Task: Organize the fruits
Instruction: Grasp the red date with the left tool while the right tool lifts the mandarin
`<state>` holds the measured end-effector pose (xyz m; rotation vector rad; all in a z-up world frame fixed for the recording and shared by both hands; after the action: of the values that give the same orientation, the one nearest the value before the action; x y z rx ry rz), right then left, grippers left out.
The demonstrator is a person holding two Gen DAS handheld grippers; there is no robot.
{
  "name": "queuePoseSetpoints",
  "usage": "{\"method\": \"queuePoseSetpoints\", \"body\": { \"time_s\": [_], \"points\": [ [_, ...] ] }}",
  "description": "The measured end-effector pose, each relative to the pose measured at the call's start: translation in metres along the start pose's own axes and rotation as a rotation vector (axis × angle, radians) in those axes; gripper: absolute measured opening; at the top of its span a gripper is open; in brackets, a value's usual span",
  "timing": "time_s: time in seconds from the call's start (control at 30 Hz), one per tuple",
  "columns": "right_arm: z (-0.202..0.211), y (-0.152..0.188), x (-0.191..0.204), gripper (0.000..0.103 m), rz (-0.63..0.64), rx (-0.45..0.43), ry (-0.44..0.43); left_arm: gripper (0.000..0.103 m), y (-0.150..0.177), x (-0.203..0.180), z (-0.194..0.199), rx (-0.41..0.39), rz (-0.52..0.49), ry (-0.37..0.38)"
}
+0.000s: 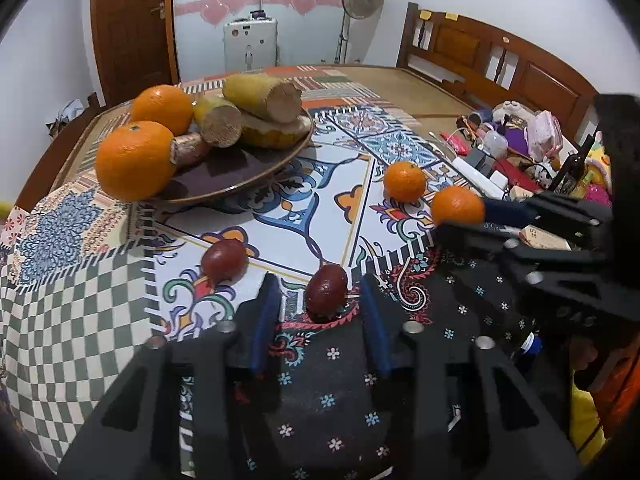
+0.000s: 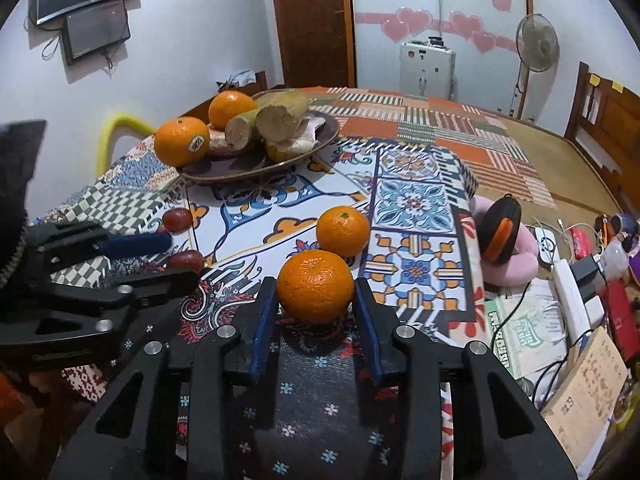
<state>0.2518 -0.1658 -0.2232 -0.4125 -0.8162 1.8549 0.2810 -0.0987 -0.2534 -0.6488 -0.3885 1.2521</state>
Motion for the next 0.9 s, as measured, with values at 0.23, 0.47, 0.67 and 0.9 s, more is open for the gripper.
{"method": "queuePoseSetpoints", "body": {
  "time_s": [0.23, 0.47, 0.67, 0.9],
  "points": [
    [0.007, -0.009, -0.002, 0.035, 0.005, -0.026, -0.007, 0.018, -0.001, -0.002, 0.002, -0.016, -0.006, 0.011],
    [0.007, -0.019, 0.001, 0.035, 0.009, -0.045, -0.017, 0.017, -0.006, 0.01, 0.017, -0.049, 0.012, 0.003],
    [0.006, -0.037, 0.009, 0.035, 0.018, -0.069, -0.024, 0.017, -0.023, 0.031, 0.04, -0.103, 0.033, -0.025],
    [0.003, -0.067, 0.023, 0.035, 0.045, -0.11, -0.026, 0.017, -0.053, 0.062, 0.065, -0.18, 0.06, -0.061]
  ]
}}
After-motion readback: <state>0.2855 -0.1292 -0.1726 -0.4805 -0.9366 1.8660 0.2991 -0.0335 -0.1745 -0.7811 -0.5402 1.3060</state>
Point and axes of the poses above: each gripper's, at about its wrist camera, not at the fingertips, and z roughly against the way its jaws point, x to its left, y to its underside, the point moved 10 cm from there along -z, roughly the way its jaws point, and after that the axes turned 2 degrees about x, right-handed, at the moved point
